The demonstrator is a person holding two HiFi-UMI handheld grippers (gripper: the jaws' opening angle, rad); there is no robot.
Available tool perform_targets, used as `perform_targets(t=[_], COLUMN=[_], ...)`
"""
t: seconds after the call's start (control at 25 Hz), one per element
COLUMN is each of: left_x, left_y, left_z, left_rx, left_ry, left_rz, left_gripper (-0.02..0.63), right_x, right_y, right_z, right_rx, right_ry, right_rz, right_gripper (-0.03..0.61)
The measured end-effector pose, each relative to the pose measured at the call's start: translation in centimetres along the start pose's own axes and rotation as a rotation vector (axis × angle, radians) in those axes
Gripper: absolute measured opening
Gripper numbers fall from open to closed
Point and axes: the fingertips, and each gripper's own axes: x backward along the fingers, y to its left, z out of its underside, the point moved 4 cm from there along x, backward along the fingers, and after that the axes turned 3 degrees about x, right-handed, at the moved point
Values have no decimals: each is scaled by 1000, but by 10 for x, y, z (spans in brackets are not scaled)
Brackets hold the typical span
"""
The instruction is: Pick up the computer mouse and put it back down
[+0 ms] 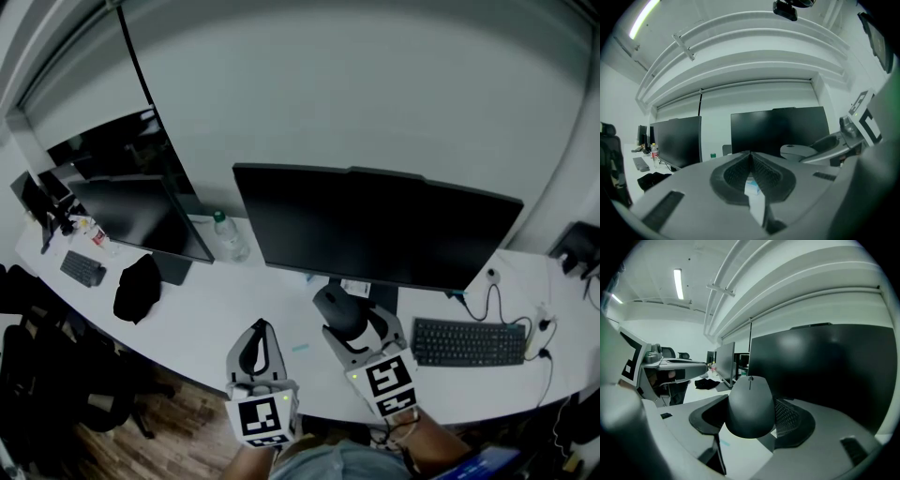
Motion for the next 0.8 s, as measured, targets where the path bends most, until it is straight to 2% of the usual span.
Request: perform_targets(t=[0.36,0.8], left_x=[-6,-18], left_y=[4,9], left_z=[9,34], left_rx=[14,38], left_ry=[34,113], left_rz=[5,16], left_gripper=[5,5], right_x=[-13,-35], right_y=[4,10], right_z=[14,49], right_rx=[-12,-41], right_ry=[43,129], right_rz=[-16,-45], right_gripper=[301,301])
